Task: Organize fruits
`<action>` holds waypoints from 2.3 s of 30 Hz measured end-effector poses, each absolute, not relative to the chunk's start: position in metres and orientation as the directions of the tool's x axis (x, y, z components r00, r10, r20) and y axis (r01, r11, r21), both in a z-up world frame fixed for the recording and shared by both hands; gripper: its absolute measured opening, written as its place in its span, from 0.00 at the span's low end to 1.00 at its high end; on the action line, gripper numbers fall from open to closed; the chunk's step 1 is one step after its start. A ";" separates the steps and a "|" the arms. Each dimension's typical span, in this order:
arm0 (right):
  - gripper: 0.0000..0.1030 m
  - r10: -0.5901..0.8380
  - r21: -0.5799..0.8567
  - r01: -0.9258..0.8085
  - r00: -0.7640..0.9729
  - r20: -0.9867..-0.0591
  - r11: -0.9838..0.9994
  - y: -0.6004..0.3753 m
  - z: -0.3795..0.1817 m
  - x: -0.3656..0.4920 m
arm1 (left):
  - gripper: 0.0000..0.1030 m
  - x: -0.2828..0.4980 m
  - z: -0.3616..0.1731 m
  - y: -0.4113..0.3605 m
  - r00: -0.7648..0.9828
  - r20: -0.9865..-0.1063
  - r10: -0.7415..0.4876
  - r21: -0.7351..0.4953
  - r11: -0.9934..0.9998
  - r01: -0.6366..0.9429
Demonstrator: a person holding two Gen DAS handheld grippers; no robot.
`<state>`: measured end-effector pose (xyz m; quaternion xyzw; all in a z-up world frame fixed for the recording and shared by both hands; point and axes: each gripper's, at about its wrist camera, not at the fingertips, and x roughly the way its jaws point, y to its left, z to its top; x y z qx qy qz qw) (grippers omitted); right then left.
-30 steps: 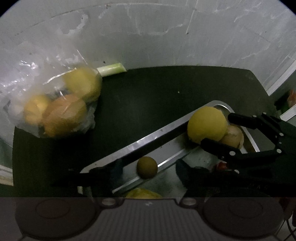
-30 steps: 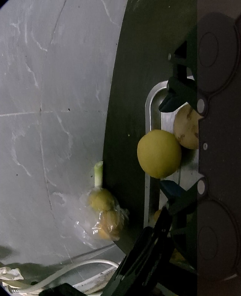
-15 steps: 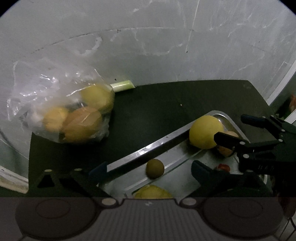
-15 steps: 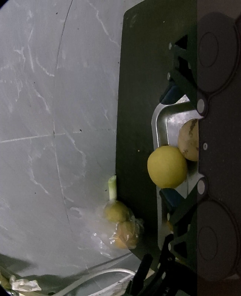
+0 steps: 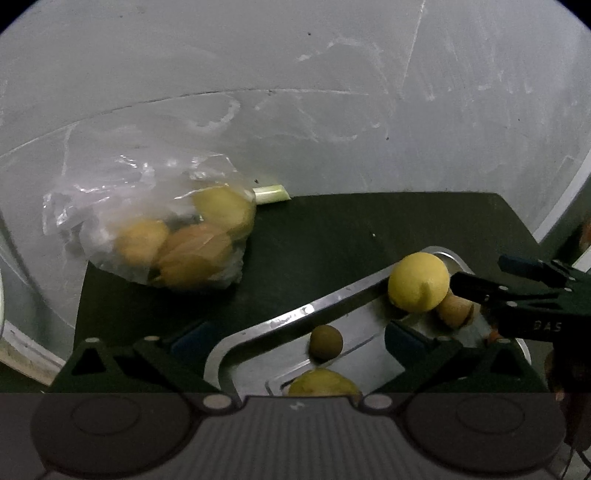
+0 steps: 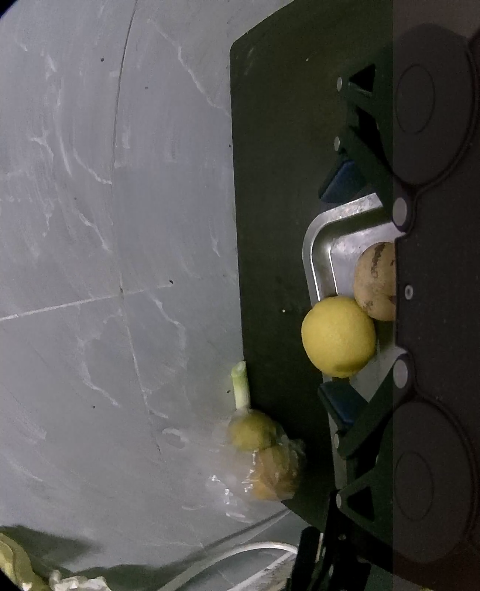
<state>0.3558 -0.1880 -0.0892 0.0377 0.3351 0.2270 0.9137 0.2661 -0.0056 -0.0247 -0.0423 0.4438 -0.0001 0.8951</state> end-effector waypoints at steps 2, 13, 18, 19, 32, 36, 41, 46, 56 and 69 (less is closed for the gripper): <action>0.99 0.433 0.215 -0.384 0.681 -0.591 0.898 -0.188 -0.086 0.352 | 1.00 0.262 -0.023 -0.003 0.619 -0.785 -0.037 -0.086 0.995 -0.049; 0.99 0.398 0.188 -0.357 0.716 -0.574 0.915 -0.186 -0.068 0.332 | 1.00 0.239 -0.017 0.011 0.652 -0.757 -0.051 -0.166 0.979 -0.117; 0.99 0.366 0.178 -0.325 0.733 -0.573 0.929 -0.185 -0.065 0.323 | 1.00 0.233 -0.018 0.015 0.652 -0.757 -0.053 -0.176 0.976 -0.125; 0.99 0.361 0.179 -0.318 0.735 -0.574 0.931 -0.184 -0.064 0.321 | 1.00 0.231 -0.018 0.015 0.651 -0.757 -0.053 -0.176 0.976 -0.125; 0.99 0.279 0.161 -0.228 0.775 -0.567 0.960 -0.180 -0.056 0.289 | 1.00 0.212 -0.017 0.025 0.659 -0.749 -0.065 -0.194 0.973 -0.125; 0.99 0.258 0.149 -0.211 0.784 -0.564 0.966 -0.177 -0.052 0.275 | 1.00 0.204 -0.016 0.028 0.674 -0.735 -0.068 -0.207 0.970 -0.129; 0.99 0.254 0.130 -0.219 0.792 -0.555 0.967 -0.174 -0.047 0.260 | 1.00 0.194 -0.016 0.029 0.684 -0.726 -0.073 -0.214 0.969 -0.124; 0.99 0.269 0.128 -0.238 0.795 -0.544 0.963 -0.173 -0.040 0.250 | 1.00 0.185 -0.012 0.028 0.694 -0.717 -0.066 -0.218 0.967 -0.133; 0.99 0.319 0.153 -0.281 0.793 -0.519 0.947 -0.185 -0.035 0.231 | 1.00 0.163 0.002 0.017 0.722 -0.691 -0.002 -0.201 0.961 -0.190; 0.99 0.379 0.179 -0.335 0.799 -0.466 0.925 -0.206 -0.027 0.205 | 1.00 0.122 0.015 -0.004 0.732 -0.676 0.087 -0.183 0.942 -0.280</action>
